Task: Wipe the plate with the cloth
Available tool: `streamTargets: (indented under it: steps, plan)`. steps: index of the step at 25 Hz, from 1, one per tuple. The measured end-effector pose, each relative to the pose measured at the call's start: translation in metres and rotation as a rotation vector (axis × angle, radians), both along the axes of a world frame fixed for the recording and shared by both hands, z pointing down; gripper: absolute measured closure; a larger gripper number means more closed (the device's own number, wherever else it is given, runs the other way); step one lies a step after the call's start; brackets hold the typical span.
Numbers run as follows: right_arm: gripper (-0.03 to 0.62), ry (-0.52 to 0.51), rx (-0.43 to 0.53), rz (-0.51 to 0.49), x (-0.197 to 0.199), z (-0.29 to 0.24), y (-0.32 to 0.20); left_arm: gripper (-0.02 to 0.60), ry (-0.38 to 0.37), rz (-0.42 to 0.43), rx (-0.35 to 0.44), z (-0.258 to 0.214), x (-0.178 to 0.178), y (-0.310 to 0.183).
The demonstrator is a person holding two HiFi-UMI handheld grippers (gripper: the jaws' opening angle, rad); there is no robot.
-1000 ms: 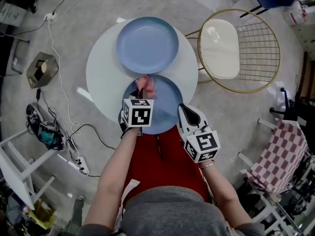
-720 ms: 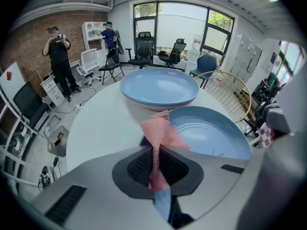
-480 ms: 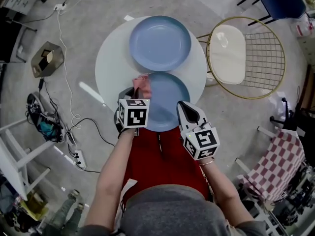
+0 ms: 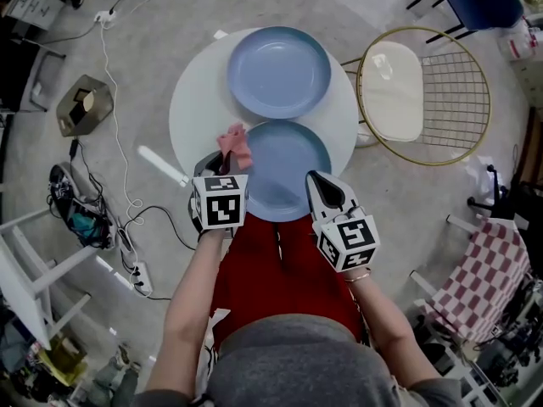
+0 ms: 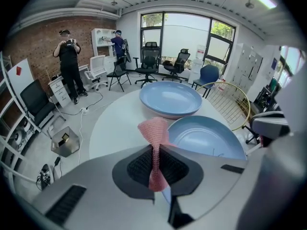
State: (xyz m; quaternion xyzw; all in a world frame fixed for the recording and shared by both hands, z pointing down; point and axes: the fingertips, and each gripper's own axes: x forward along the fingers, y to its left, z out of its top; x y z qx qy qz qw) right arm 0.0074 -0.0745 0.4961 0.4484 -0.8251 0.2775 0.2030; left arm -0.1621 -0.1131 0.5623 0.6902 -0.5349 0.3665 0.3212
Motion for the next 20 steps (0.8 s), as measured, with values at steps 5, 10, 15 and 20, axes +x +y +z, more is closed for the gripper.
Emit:
streamTargets:
  steps: [5, 10, 15, 20]
  plan:
    - [0.565, -0.001, 0.010, 0.040, 0.004, -0.005, 0.007, 0.552, 0.027, 0.046, 0.025, -0.014, 0.011, 0.002]
    - [0.565, 0.005, 0.018, 0.090, 0.017, -0.007, 0.015, 0.552, 0.075, 0.111, 0.035, -0.022, 0.043, 0.003]
    - [0.564, 0.013, 0.018, 0.180, 0.038, -0.009, 0.028, 0.552, 0.136, 0.227, 0.026, -0.024, 0.091, 0.007]
    - [0.564, 0.023, 0.012, 0.269, 0.068, -0.007, 0.043, 0.552, 0.183, 0.347, 0.010, -0.022, 0.149, 0.012]
